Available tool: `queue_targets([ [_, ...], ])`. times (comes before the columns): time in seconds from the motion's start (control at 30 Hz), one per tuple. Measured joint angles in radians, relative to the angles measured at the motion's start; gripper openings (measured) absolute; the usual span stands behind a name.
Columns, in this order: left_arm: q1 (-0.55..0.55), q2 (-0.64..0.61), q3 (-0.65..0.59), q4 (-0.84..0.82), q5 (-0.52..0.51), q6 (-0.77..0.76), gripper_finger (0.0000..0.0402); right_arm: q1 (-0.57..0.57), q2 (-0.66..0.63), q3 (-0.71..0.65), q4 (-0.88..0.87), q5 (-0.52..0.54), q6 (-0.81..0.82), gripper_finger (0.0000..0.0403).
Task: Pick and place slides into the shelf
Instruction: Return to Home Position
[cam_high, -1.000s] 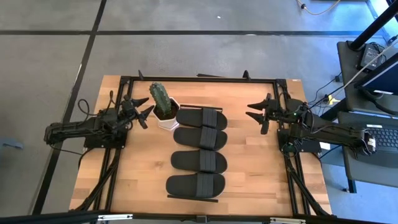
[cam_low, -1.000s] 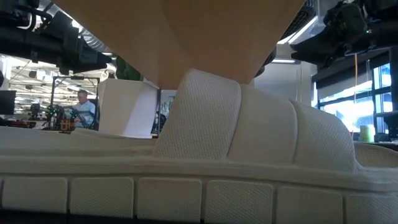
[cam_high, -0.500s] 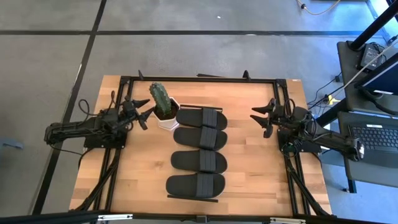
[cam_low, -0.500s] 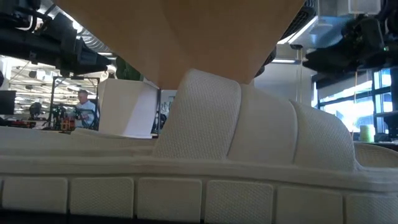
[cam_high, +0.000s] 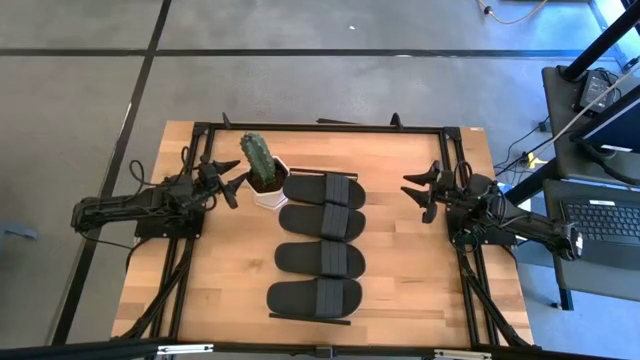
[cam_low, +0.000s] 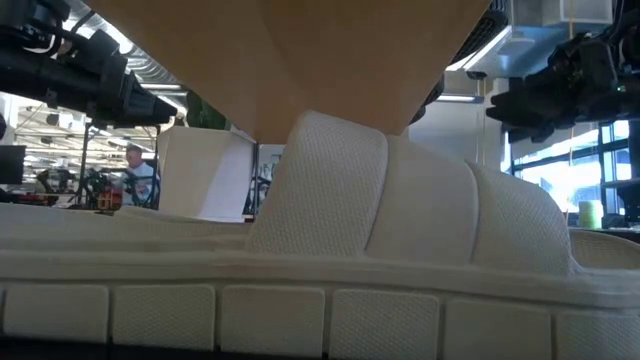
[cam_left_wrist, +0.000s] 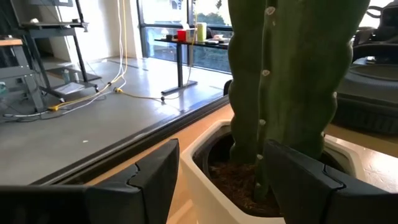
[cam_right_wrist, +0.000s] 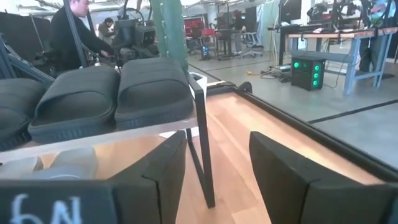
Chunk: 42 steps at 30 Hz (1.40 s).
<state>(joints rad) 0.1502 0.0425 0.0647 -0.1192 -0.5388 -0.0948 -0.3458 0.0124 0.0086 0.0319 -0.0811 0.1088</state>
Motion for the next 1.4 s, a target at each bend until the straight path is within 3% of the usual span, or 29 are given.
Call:
queue_targets([
  [1.4,0.0,0.0,0.0,0.0,0.002,-0.001,0.0225,0.0,0.0,0.002,-0.008,0.002,-0.036,0.0178],
])
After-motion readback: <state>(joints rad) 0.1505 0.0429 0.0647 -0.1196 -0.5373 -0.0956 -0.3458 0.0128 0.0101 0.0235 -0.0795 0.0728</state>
